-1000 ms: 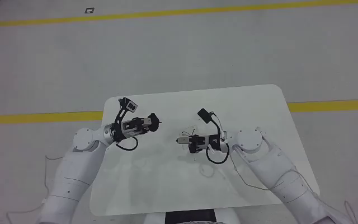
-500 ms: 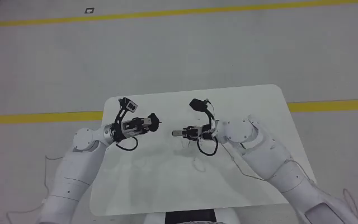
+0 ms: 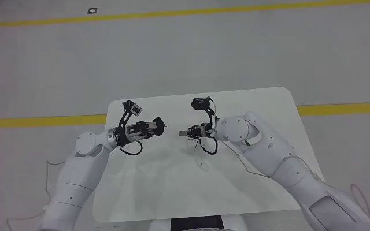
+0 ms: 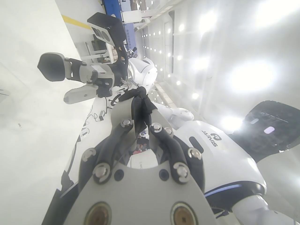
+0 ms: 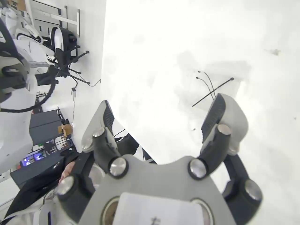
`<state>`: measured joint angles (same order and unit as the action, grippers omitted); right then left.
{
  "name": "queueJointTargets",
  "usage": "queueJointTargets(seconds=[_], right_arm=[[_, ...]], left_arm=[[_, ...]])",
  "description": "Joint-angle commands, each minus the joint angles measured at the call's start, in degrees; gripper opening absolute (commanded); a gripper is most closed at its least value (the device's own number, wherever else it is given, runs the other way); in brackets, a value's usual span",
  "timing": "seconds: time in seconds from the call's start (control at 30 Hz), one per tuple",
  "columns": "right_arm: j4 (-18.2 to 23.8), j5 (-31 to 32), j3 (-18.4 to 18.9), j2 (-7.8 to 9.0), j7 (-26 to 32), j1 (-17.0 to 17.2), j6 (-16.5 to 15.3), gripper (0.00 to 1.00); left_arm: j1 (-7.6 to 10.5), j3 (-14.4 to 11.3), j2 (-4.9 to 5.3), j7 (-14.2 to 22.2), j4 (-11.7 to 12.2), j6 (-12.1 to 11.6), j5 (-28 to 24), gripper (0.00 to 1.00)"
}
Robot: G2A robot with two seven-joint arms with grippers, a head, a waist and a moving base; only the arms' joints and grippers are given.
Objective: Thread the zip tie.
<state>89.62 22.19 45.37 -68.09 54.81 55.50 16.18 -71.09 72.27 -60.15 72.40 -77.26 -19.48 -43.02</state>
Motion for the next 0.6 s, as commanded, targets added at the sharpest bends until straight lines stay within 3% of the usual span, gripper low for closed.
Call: queueJointTargets(seconds=[0.0, 0.2, 0.37, 0.57], right_arm=[[-0.21, 2.69, -1.23, 0.0, 0.87, -0.01, -1.18, 1.0], [-2.36, 8.09, -5.55, -1.16, 6.17, -4.5, -0.59, 1.0], [-6.87, 12.18, -11.48, -3.27, 9.8, -8.35, 0.0, 1.0], [-7.14, 12.61, -11.94, -3.41, 10.07, -8.54, -0.02, 1.0]], left_arm=[[0.0, 0.0, 0.0, 0.0, 0.0, 0.0, 0.0, 0.0], [0.0, 0.0, 0.0, 0.0, 0.0, 0.0, 0.0, 0.0], [0.0, 0.0, 0.0, 0.0, 0.0, 0.0, 0.0, 0.0], [0.0, 0.0, 0.0, 0.0, 0.0, 0.0, 0.0, 0.0]])
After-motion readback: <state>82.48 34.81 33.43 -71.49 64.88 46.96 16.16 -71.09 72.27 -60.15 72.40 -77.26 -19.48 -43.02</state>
